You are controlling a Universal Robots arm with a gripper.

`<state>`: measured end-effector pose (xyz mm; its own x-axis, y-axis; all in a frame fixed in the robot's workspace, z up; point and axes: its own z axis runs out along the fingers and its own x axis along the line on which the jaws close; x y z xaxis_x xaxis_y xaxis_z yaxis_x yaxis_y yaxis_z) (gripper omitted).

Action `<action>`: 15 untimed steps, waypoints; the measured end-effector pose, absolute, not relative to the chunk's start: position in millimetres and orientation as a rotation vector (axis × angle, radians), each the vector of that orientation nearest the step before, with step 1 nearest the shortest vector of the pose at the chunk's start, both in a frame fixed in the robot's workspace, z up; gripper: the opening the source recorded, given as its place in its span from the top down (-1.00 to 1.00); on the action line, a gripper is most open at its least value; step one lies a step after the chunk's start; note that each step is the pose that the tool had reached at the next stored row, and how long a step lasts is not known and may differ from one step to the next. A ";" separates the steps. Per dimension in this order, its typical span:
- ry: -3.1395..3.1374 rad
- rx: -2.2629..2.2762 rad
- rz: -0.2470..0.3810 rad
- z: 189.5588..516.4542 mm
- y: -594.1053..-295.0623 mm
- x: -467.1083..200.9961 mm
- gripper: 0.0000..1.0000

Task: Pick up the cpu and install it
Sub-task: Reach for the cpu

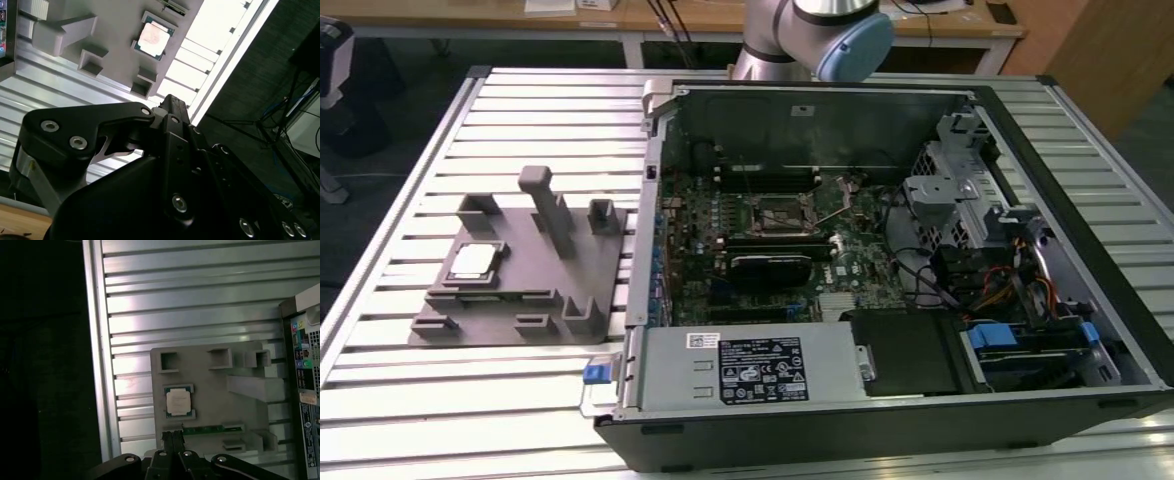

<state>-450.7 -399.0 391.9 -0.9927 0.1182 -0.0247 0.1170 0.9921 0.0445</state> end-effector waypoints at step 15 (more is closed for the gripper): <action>3.108 0.184 0.067 367.9 -399.0 -442.0 0.79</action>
<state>-442.0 -399.0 367.9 -0.9927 0.1182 -0.0244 0.1170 0.9921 0.0444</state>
